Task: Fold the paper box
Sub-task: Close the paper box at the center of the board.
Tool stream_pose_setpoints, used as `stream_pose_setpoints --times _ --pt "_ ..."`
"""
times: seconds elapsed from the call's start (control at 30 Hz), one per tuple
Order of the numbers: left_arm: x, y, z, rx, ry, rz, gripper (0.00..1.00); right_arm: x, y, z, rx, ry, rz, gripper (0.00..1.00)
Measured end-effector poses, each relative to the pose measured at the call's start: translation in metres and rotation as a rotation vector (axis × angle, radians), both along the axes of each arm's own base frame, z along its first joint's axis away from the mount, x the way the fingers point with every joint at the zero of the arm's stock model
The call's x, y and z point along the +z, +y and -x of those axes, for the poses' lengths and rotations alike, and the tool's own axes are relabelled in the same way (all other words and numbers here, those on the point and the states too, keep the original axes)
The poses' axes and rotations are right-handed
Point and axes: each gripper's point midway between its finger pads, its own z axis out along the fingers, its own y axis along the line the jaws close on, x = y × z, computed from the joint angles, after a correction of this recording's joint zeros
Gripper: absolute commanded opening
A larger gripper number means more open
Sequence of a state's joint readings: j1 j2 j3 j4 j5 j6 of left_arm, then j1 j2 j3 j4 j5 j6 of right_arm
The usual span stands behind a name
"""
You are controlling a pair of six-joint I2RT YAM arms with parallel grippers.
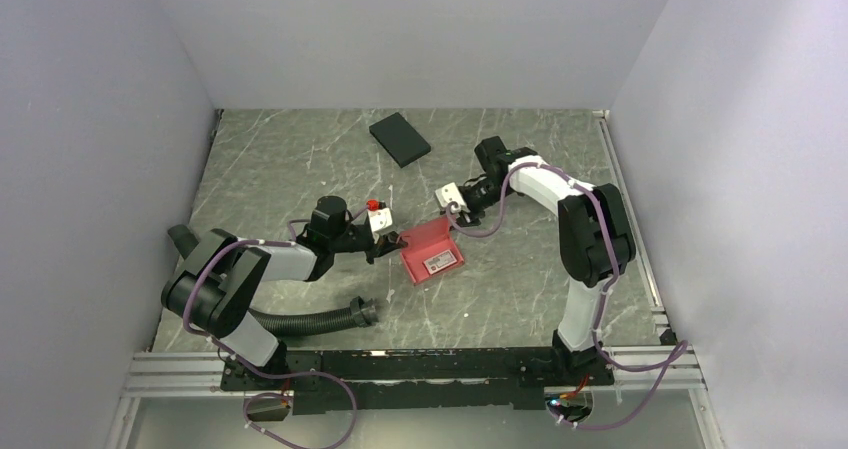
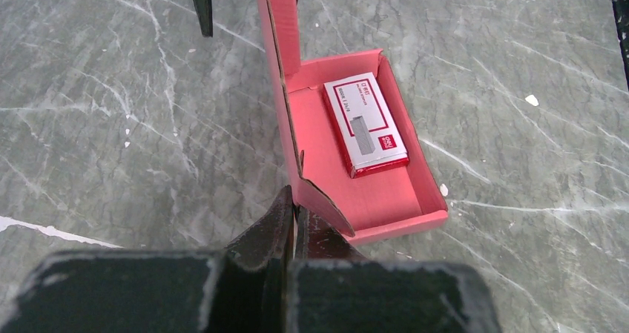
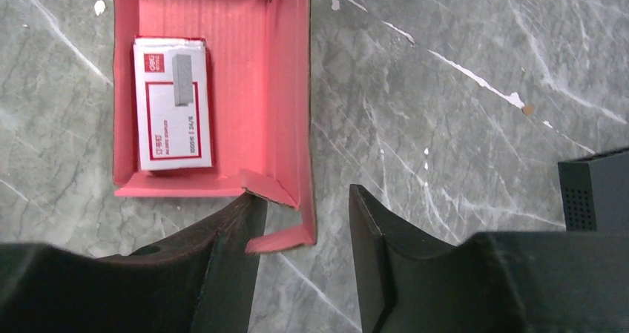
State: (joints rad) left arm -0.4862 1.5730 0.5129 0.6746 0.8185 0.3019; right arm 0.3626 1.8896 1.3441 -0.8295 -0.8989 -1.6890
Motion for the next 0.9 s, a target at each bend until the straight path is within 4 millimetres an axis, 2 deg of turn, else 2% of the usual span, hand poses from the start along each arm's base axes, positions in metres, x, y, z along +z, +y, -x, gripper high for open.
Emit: stream_pose_setpoints --times 0.3,0.4,0.47,0.9 --pt "-0.0011 0.0004 0.0004 0.001 0.006 -0.003 0.0 -0.0076 0.0094 0.006 0.01 0.045 0.025 0.29" --pt "-0.0011 0.0004 0.0004 0.001 0.006 -0.003 0.0 -0.0092 0.0091 0.0081 0.008 0.064 0.03 0.15" --pt "-0.0013 0.0005 0.0005 0.001 0.007 -0.004 0.0 -0.0098 0.0091 0.0087 0.006 0.075 0.032 0.01" --pt "-0.0018 0.0011 -0.0005 0.005 0.004 -0.006 0.0 -0.0101 0.01 0.0085 -0.036 0.12 0.049 0.02"
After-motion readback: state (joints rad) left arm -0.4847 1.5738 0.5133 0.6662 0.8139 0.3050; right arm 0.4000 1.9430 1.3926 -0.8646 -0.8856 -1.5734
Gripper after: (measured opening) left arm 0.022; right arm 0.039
